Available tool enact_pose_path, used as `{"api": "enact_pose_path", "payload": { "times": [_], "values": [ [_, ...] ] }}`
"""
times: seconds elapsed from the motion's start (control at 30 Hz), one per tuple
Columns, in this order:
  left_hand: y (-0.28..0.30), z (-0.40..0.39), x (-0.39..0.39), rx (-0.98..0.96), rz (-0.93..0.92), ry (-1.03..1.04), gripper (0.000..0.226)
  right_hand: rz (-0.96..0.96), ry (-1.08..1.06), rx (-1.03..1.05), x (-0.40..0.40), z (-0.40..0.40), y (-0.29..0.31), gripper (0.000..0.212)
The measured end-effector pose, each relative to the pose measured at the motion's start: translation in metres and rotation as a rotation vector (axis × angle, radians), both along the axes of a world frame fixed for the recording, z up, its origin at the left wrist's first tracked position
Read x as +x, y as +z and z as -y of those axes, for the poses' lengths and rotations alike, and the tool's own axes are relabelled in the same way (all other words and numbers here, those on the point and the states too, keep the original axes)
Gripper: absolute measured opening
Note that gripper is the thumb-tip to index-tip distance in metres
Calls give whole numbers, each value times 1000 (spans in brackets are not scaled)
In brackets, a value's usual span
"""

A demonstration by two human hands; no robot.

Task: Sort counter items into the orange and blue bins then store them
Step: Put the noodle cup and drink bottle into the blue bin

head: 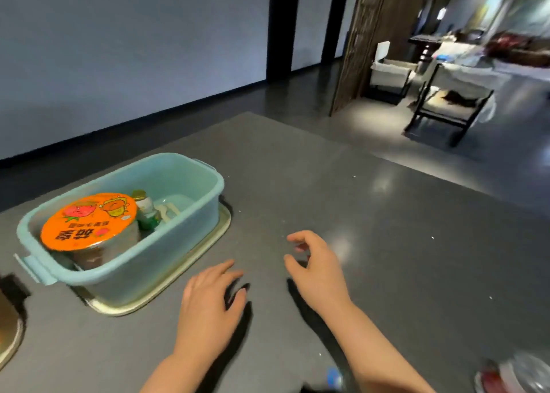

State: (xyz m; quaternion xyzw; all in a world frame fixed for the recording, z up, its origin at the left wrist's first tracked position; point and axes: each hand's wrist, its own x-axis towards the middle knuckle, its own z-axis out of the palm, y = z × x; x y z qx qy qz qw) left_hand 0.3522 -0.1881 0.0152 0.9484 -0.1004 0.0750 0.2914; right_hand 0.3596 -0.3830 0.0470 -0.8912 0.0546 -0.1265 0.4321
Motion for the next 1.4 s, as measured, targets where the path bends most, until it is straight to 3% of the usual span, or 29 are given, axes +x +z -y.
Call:
{"api": "enact_pose_path", "payload": {
  "times": [0.17,0.33,0.4,0.5,0.57,0.63,0.67,0.73,0.8,0.9,1.1,1.27,1.4],
  "values": [
    [-38,62,-5,30,-152,-218,37,-64,-300,-110,-82,75,-10,33],
    [-51,133,-6,59,-150,-409,39,26,-622,-335,-167,137,15,32],
    [-55,146,-4,65,-136,-426,41,204,-756,-398,-194,143,24,29],
    [-59,149,-4,71,-119,-452,44,623,-932,-556,-213,142,30,22],
    [-60,144,-2,71,-111,-479,47,713,-1052,-531,-213,145,32,33],
    [-60,136,0,64,-113,-494,49,529,-1145,-313,-209,152,30,61],
    [-60,130,1,65,-114,-500,50,377,-1143,-204,-207,155,27,70],
    [-59,117,3,78,-114,-508,52,120,-1069,-66,-206,164,20,66],
    [-57,101,8,81,-124,-485,53,-79,-1011,-41,-206,173,16,57],
    [-54,72,18,106,-166,-409,56,-276,-949,-99,-205,183,23,62],
    [-47,10,30,113,-225,-191,59,-135,-658,-244,-150,149,49,59],
    [-48,-30,16,71,-225,-25,61,74,-273,2,-58,79,77,59],
    [-49,-62,-1,43,-203,103,65,115,7,105,6,17,86,57]
  ]
}}
